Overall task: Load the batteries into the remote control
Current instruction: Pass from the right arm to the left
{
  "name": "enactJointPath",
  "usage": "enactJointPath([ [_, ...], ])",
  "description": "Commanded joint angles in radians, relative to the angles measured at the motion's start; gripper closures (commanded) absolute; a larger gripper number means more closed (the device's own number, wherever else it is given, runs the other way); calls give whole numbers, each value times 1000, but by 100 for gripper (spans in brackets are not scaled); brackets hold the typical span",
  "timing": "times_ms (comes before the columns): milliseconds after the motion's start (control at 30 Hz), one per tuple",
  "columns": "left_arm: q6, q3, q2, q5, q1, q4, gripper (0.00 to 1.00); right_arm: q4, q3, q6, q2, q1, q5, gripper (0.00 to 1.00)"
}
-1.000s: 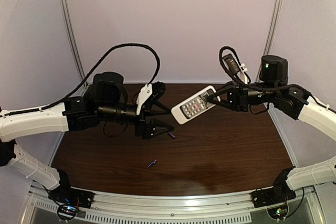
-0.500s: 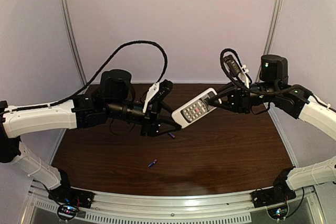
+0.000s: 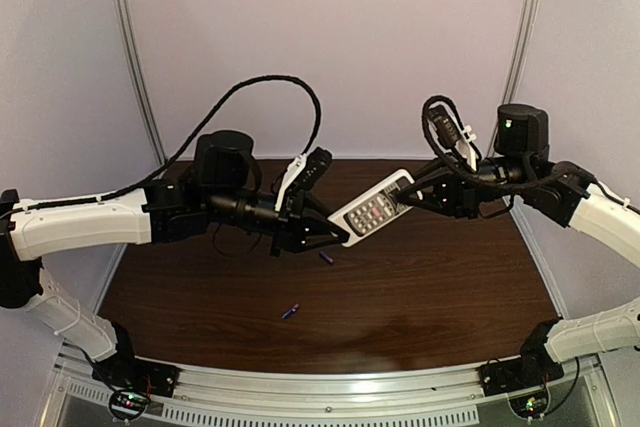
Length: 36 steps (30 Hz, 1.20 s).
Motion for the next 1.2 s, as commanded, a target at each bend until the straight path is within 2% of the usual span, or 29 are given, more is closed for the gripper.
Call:
enactJointPath([
  [0, 23, 18, 7, 13, 1, 85, 89, -5, 22, 17, -2, 6, 11, 100],
  [33, 24, 14, 3, 15, 1, 92, 94, -13, 24, 13, -2, 6, 19, 100],
  [67, 24, 8, -2, 14, 0, 101, 96, -19, 26, 12, -4, 6, 32, 89],
  [133, 22, -10, -15, -1, 0, 125, 99, -25, 30, 16, -6, 6, 64, 58],
  [200, 33, -22, -28, -34, 0, 133, 100, -39, 36, 24, -12, 6, 125, 35],
  [233, 41, -28, -33, -56, 0, 133, 100, -51, 42, 25, -15, 5, 163, 24],
  [333, 75, -40, -41, -149, 1, 119, 100, -71, 50, 25, -33, 5, 277, 2],
  [533, 148, -49, -43, -356, 0, 99, 100, -24, 27, 182, -108, -3, 584, 0],
  [700, 203, -59, -47, -488, -1, 135, 100, -118, 97, 256, -42, -9, 637, 0],
  [767, 227, -72, -47, -529, -4, 158, 100, -86, 69, 321, -44, -7, 655, 0],
  [867, 293, -87, -52, -659, -24, 171, 100, -34, 29, 394, -62, -8, 652, 0],
  [1000, 382, -119, -64, -820, -63, 218, 100, -123, 58, 438, -21, -9, 657, 0],
  [1167, 490, -161, -73, -1004, -100, 309, 100, -2, -16, 572, -24, -11, 558, 0],
])
